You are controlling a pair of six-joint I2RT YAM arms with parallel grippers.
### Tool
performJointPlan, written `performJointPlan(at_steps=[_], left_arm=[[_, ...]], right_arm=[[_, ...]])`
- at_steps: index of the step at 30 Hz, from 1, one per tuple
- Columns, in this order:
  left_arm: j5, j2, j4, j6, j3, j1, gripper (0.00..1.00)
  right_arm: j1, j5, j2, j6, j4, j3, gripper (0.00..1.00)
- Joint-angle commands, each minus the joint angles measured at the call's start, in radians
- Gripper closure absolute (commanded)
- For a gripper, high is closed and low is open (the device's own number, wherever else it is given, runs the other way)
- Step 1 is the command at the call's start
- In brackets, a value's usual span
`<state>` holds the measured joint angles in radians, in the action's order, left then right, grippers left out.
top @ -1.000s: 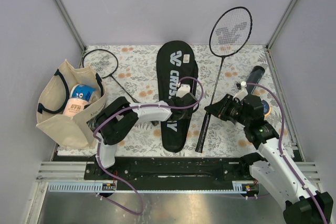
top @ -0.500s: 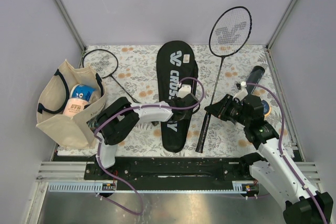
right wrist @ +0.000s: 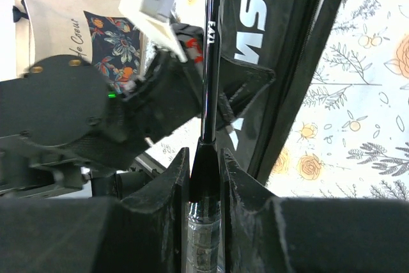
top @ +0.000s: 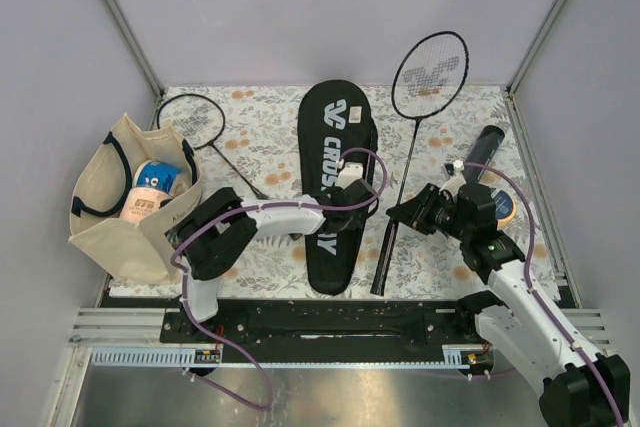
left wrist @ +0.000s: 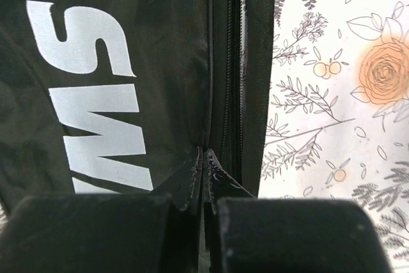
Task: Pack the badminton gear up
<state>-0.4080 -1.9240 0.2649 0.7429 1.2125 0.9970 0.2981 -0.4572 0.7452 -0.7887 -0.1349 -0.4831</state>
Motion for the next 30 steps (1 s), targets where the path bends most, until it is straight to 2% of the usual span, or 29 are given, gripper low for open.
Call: performJointPlan(at_steps=[1, 9, 20, 26, 30], left_arm=[[0.006, 0.134, -0.001, 0.022, -0.024, -0.004, 1.0], [0.02, 0.253, -0.062, 0.047, -0.087, -0.031, 1.0], [0.015, 0.275, -0.087, 0.047, -0.114, -0.037, 1.0], [0.018, 0.283, -0.105, 0.049, -0.123, -0.037, 1.0], [0.034, 0.283, -0.115, 0.035, -0.126, -0.037, 1.0]], right_arm=[[-0.002, -0.021, -0.006, -0.011, 0.051, 0.017, 1.0], [-0.002, -0.107, -0.012, -0.041, -0.028, 0.067, 1.0], [-0.001, -0.302, -0.087, -0.159, -0.075, 0.176, 1.0], [-0.001, -0.379, -0.099, -0.19, -0.062, 0.222, 1.0], [-0.001, -0.457, -0.078, -0.224, 0.052, 0.259, 1.0]])
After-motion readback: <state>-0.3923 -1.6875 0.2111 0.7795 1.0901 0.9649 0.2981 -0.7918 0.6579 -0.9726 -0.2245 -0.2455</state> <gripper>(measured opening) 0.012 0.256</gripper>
